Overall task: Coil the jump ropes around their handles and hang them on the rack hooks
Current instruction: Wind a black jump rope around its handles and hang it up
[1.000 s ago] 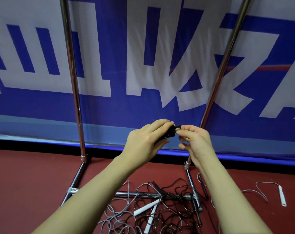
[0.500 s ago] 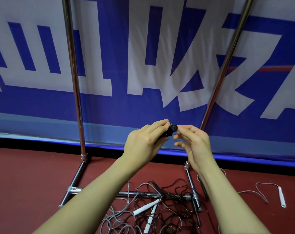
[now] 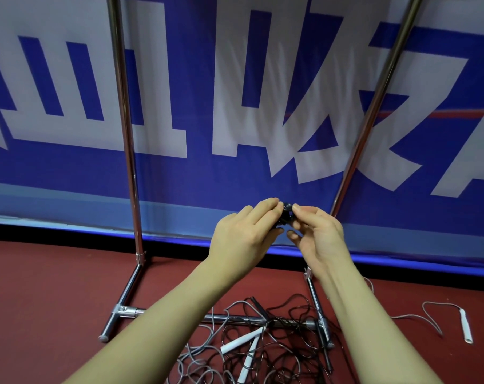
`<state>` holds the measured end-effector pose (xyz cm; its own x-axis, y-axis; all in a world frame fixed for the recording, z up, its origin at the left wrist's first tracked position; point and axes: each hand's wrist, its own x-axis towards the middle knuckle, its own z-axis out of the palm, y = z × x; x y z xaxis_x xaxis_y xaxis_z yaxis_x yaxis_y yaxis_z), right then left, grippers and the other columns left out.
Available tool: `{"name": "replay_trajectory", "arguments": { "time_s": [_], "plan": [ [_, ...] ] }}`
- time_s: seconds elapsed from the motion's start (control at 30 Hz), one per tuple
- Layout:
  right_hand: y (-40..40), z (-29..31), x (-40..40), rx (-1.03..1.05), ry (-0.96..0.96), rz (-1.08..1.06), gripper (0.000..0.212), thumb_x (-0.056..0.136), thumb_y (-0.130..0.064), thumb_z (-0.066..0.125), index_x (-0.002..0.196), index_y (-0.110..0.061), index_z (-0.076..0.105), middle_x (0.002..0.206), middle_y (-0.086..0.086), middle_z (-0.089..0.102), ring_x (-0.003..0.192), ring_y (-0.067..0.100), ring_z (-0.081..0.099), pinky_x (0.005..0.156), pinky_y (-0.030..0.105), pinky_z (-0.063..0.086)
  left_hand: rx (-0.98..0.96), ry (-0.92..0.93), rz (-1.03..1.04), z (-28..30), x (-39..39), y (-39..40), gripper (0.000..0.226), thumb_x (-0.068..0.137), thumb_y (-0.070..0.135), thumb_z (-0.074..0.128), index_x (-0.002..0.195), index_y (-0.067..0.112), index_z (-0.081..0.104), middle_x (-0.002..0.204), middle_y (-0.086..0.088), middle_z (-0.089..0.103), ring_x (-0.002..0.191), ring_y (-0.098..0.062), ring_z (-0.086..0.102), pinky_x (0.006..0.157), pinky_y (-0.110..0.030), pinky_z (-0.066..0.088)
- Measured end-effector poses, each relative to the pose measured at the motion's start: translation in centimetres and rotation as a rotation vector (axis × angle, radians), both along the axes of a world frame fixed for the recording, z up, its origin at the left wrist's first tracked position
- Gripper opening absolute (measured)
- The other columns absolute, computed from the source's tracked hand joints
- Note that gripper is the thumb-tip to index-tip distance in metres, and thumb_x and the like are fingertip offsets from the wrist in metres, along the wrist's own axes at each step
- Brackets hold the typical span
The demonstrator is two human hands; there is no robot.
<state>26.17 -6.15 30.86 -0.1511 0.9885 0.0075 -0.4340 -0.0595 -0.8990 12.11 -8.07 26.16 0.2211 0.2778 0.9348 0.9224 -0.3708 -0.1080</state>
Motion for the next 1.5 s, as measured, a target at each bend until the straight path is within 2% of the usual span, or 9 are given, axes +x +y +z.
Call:
{"name": "replay_trajectory", "arguments": {
  "time_s": [0.17,0.3,0.4,0.5,0.63,0.83,1.03,1.3,1.5],
  "plan": [
    [-0.1,-0.9,-0.2,0.23,-0.221,-0.141,0.015,0.091,-0.005,0.061,0.076,-0.008,0.058,0.057,0.0,0.054,0.054,0.012,0.047,0.052,0.022,0.039,-0.033,-0.035,0.021,0.1,0.3,0.0,0.032,0.087,0.026,0.062,0.116,0.014,0.054,0.107,-0.002,0.067,0.063,-0.021,0.06,0.04,-0.031,0.043],
    [0.1,-1.3,0.5,0.243,-0.179,-0.006,0.01,0.088,0.002,0.06,0.089,-0.007,0.064,0.074,0.006,0.062,0.063,0.014,0.052,0.054,0.021,0.043,-0.063,-0.112,0.027,0.4,0.1,0.1,0.026,0.089,0.026,0.065,0.109,0.011,0.064,0.104,-0.001,0.067,0.063,-0.022,0.062,0.037,-0.032,0.043],
    [0.2,-1.1,1.0,0.267,-0.305,0.058,0.015,0.087,0.002,0.063,0.095,-0.011,0.065,0.08,0.004,0.062,0.07,0.014,0.055,0.056,0.02,0.046,-0.083,-0.14,0.021,0.5,0.1,-0.1,0.024,0.087,0.026,0.064,0.106,0.011,0.067,0.103,0.001,0.068,0.064,-0.02,0.063,0.037,-0.029,0.042],
    [0.0,-0.4,1.1,0.334,-0.439,0.069,0.019,0.085,0.001,0.066,0.099,-0.012,0.062,0.079,0.001,0.061,0.068,0.006,0.059,0.059,0.016,0.047,-0.107,-0.177,0.011,0.7,0.1,-0.3,0.026,0.088,0.03,0.059,0.106,0.013,0.065,0.104,0.003,0.068,0.068,-0.017,0.064,0.037,-0.026,0.042],
    [-0.2,0.1,0.8,0.348,-0.477,0.067,0.027,0.08,0.0,0.073,0.097,-0.016,0.059,0.079,0.001,0.06,0.074,0.009,0.059,0.077,0.021,0.052,-0.12,-0.178,0.013,0.8,-0.1,-0.4,0.03,0.087,0.033,0.056,0.105,0.012,0.068,0.104,0.003,0.069,0.068,-0.016,0.065,0.038,-0.023,0.042],
    [-0.1,0.1,0.5,0.331,-0.499,0.004,0.026,0.082,0.006,0.066,0.091,-0.016,0.056,0.064,-0.005,0.056,0.055,0.0,0.052,0.059,0.012,0.044,-0.147,-0.176,-0.001,0.6,0.1,-0.3,0.03,0.086,0.033,0.058,0.106,0.012,0.068,0.105,0.004,0.068,0.069,-0.015,0.064,0.039,-0.022,0.041],
    [0.0,-0.3,0.1,0.361,-0.58,-0.014,0.027,0.079,-0.007,0.074,0.097,-0.016,0.055,0.074,-0.001,0.057,0.068,0.01,0.056,0.07,0.021,0.049,-0.119,-0.139,0.025,0.5,0.1,-0.1,0.031,0.087,0.029,0.057,0.106,0.009,0.071,0.106,0.0,0.07,0.07,-0.018,0.067,0.04,-0.026,0.045],
    [0.0,-0.1,0.7,0.391,-0.663,-0.046,0.016,0.08,-0.002,0.07,0.082,-0.017,0.065,0.068,0.004,0.055,0.063,0.013,0.051,0.061,0.025,0.045,-0.156,-0.088,-0.001,0.1,-0.2,0.1,0.033,0.084,0.032,0.058,0.107,0.013,0.071,0.106,0.001,0.07,0.067,-0.02,0.065,0.039,-0.027,0.045],
    [-0.4,0.2,1.1,0.426,-0.665,-0.08,0.03,0.081,0.003,0.064,0.075,-0.026,0.066,0.078,0.02,0.066,0.068,0.02,0.059,0.064,0.026,0.051,-0.285,-0.165,-0.019,0.1,-0.5,-0.3,0.04,0.083,0.042,0.054,0.121,0.031,0.055,0.1,0.006,0.069,0.076,-0.017,0.065,0.042,-0.026,0.047]
  ]
}}
